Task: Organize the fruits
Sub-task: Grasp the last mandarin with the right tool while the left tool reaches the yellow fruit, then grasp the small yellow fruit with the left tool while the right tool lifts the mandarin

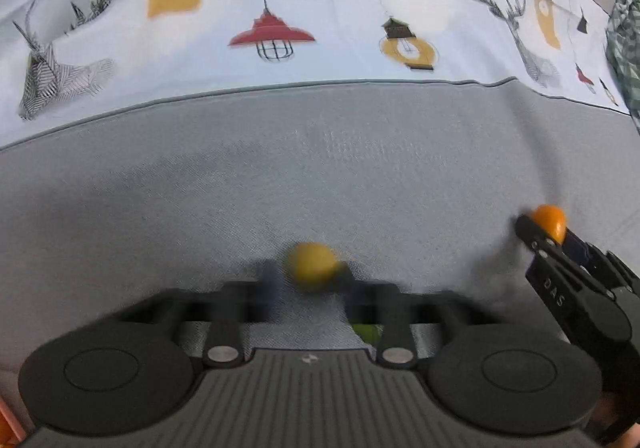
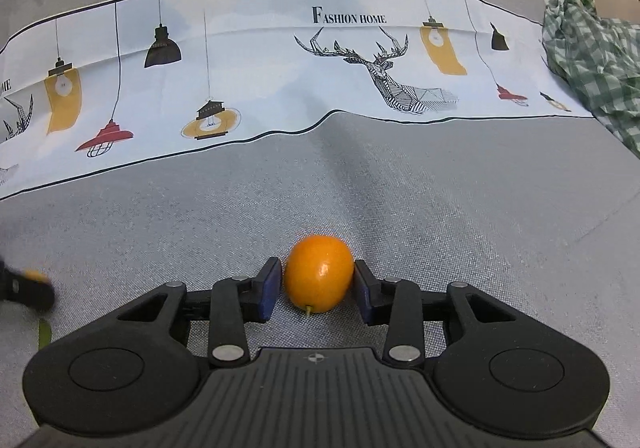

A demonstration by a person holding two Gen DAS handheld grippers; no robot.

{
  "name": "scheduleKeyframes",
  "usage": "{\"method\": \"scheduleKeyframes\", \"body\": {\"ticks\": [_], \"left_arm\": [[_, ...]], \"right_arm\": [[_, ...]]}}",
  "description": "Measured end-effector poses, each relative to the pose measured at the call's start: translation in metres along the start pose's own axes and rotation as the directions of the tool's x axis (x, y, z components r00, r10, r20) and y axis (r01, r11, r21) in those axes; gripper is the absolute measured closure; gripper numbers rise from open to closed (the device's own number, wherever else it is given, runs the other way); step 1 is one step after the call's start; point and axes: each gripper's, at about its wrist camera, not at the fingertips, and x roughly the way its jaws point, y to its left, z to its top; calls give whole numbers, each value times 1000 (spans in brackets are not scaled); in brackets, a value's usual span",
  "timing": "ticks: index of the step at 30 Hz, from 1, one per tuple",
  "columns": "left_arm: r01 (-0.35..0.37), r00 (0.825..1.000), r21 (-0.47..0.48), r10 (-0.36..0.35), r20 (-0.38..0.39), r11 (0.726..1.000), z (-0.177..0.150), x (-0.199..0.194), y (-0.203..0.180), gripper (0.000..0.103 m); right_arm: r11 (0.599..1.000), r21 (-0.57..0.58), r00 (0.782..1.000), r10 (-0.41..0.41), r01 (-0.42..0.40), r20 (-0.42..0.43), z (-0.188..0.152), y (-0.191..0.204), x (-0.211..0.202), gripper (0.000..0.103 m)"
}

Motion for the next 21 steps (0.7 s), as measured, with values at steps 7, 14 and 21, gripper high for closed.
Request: {"method": "scheduleKeyframes", "body": {"ticks": [7,14,21], "left_arm": [[-23,997,-36,26,74,999,-6,-47,8,76],[-79,978,-29,83,193,996,-63,-154,32,76],[-136,961,-119,160,224,984,-160,-254,74,76]], "right_arm": [[1000,5,999,13,-13,50,5,3,-24,67],[983,-89,982,168,-160,82,-1,25,-125,67],[898,-180,914,406,-401,-8,-32,68,-239,67]]}}
